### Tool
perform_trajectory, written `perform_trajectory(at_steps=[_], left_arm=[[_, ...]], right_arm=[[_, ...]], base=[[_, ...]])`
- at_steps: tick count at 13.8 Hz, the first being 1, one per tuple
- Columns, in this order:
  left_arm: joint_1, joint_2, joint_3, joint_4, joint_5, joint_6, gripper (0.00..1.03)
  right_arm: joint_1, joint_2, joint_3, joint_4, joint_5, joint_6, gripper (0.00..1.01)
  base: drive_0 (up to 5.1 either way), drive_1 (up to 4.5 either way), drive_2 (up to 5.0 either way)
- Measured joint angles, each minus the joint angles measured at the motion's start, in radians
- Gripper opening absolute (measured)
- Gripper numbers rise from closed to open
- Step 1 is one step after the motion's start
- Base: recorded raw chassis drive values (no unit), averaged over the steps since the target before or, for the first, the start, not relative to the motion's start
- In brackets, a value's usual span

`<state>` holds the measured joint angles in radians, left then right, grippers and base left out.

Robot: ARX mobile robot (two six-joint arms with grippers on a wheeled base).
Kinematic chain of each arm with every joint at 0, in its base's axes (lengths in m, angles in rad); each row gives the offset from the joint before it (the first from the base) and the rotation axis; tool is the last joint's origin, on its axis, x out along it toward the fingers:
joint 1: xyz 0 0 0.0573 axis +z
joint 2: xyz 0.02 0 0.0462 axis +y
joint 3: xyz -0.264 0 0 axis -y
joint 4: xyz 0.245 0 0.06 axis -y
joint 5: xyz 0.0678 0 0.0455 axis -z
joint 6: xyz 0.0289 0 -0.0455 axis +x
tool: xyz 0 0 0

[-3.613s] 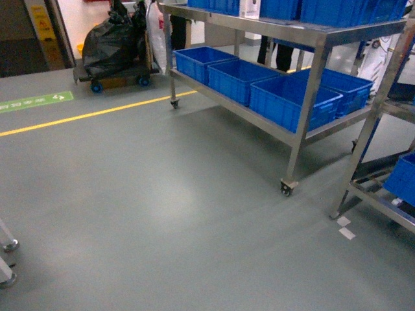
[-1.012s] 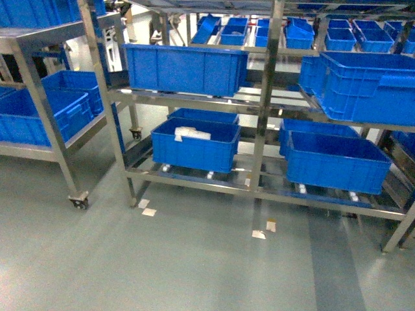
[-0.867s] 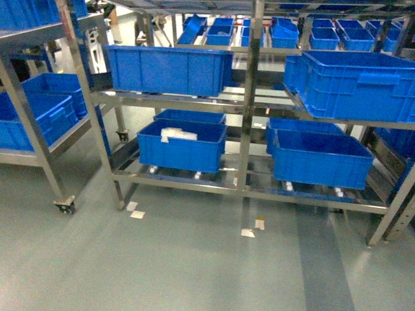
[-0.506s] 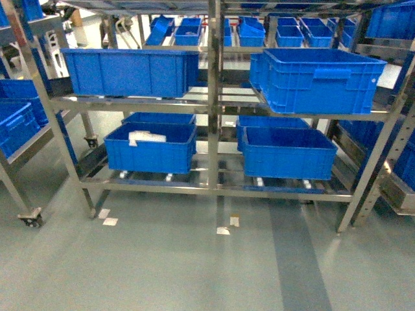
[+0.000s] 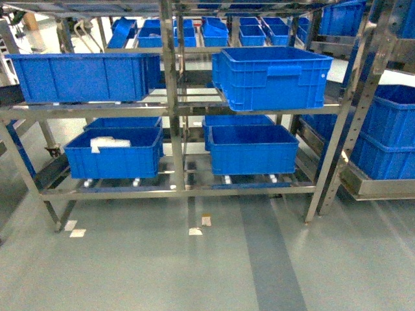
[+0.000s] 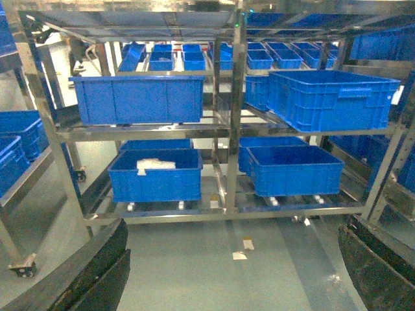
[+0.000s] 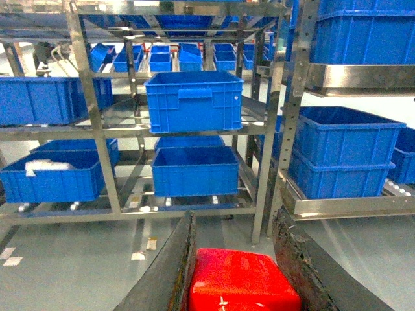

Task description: Pick red block from blue box to shelf

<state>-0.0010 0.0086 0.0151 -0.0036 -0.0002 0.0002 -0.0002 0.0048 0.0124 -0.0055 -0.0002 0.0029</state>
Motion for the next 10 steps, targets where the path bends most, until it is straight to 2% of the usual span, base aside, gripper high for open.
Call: perform_trajectory(at_steps=[10], left_arm=[[0.000, 0.000, 0.000, -0.002, -0.001, 0.000, 0.98]], right_arm=[[0.000, 0.000, 0.000, 0.001, 0.000, 0.000, 0.29]], base=[[0.0, 4.05, -4.0]])
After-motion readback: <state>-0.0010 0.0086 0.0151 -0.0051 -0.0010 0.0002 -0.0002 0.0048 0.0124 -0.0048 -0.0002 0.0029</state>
